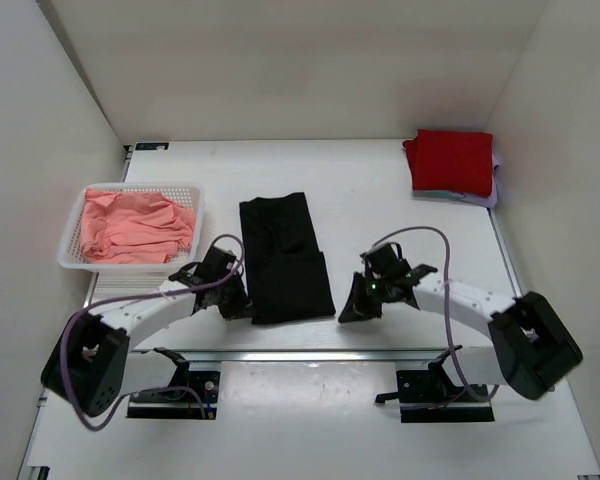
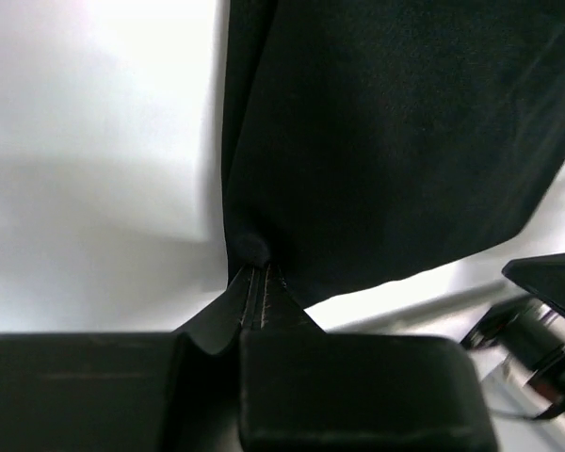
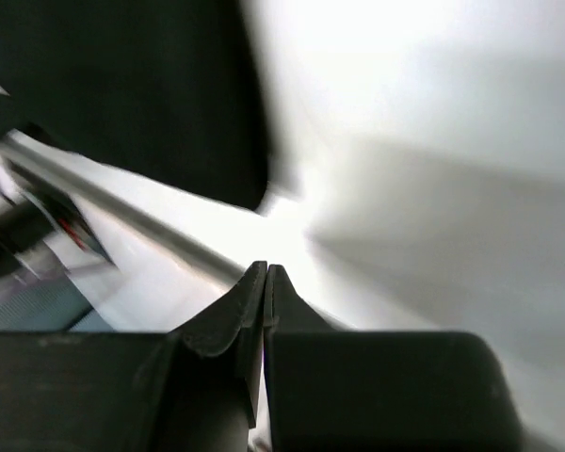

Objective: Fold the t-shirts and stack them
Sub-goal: Grab one side of the 2/3 rectangular tshirt with both arms

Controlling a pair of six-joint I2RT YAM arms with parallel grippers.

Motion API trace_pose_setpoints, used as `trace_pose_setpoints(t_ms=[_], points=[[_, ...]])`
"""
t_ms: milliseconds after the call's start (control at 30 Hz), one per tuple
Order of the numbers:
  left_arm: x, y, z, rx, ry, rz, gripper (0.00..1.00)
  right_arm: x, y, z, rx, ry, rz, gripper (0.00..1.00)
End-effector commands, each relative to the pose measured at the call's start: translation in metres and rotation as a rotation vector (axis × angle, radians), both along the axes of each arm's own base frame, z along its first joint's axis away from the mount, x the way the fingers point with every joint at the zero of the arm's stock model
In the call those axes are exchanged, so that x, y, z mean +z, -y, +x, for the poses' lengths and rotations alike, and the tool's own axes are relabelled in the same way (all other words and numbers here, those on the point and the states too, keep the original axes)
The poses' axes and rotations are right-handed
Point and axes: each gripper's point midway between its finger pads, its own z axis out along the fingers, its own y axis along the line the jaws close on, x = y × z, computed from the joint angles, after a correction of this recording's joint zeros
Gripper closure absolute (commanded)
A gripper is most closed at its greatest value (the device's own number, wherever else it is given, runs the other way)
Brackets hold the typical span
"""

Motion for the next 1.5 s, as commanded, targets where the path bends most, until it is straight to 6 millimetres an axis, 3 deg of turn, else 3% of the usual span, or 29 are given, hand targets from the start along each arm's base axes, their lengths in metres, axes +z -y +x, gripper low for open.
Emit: trace_pose_setpoints(t_ms=[0,67,133,267,333,433,500,667,800,933,1133,1200,1233,1267,1467], points=[[0.007,0.005,-0.028,-0.008,-0.023,-0.049,1.00,0.003,0.008,-0.039,0.005,-0.030,0.005,1.00],[0.002,-0.002,-0.046,-0.004,-0.044,-0.056,1.00,0.000,0.012,-0.057,0.008,-0.039,0.007,1.00],[0.011,-0.005,-0.054,-0.001,-0.024,-0.073,1.00,-0.002,0.016,-0.075,0.016,-0.061,0.004,1.00],[0.014,-0.014,-0.067,0.024,-0.028,-0.104,1.00,0.002,0.020,-0.078,-0.005,-0.027,0.069,0.98],[0.018,-0.012,-0.068,0.033,-0.004,-0.144,1.00,0.004,0.018,-0.073,-0.052,-0.022,0.128,0.68],[0.010,-0.013,-0.075,0.052,-0.019,-0.162,1.00,0.007,0.010,-0.061,-0.085,-0.001,0.194,0.52],[0.011,-0.012,-0.076,0.044,-0.016,-0.167,1.00,0.006,0.005,-0.056,-0.081,0.015,0.178,0.50],[0.008,-0.020,-0.078,0.052,-0.013,-0.150,1.00,-0.002,-0.014,-0.046,-0.040,0.003,0.165,0.54],[0.007,-0.024,-0.079,0.063,-0.011,-0.146,1.00,0.005,-0.034,-0.033,0.002,0.027,0.153,0.54],[0.006,-0.022,-0.079,0.063,-0.010,-0.154,1.00,0.000,-0.050,-0.039,0.033,-0.021,0.135,0.54],[0.007,-0.024,-0.076,0.077,-0.003,-0.153,1.00,-0.007,-0.060,-0.076,0.073,-0.104,0.074,0.54],[0.006,-0.024,-0.078,0.075,-0.009,-0.152,1.00,-0.012,-0.057,-0.086,0.097,-0.125,0.060,0.65],[0.008,-0.023,-0.076,0.077,-0.004,-0.158,1.00,-0.012,-0.057,-0.086,0.107,-0.122,0.057,0.92],[0.006,-0.024,-0.076,0.079,-0.007,-0.153,1.00,-0.008,-0.058,-0.084,0.109,-0.115,0.057,1.00],[0.022,-0.025,-0.077,0.065,-0.004,-0.155,1.00,0.015,-0.053,-0.076,0.143,-0.085,0.050,1.00]])
